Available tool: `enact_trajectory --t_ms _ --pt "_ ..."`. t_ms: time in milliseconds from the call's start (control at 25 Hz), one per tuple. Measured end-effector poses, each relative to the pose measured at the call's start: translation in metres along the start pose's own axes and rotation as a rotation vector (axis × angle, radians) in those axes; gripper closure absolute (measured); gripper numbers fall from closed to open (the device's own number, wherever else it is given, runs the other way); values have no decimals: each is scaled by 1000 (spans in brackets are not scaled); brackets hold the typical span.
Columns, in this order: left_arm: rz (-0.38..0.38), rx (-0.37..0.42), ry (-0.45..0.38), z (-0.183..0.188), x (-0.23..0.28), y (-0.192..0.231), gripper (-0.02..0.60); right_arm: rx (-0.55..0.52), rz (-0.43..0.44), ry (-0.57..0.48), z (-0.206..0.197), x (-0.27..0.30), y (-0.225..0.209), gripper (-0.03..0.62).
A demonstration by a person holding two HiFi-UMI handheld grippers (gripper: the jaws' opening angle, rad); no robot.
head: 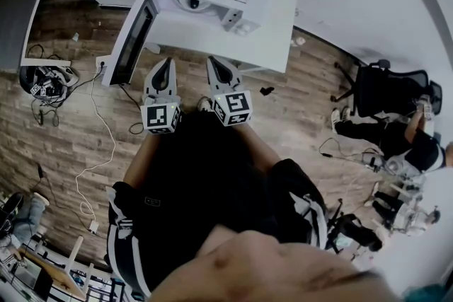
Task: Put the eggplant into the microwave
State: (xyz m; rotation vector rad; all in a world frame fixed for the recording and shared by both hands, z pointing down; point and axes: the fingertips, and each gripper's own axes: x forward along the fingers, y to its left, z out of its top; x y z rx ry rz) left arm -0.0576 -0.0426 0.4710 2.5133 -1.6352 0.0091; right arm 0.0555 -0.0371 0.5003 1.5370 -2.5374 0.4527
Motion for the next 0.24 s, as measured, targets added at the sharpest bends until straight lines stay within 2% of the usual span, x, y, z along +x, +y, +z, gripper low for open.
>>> enact_trajectory --t_ms 240 --pt "-5 -5 3 -2 1 2 549 9 -11 5 -2 2 -2 563"
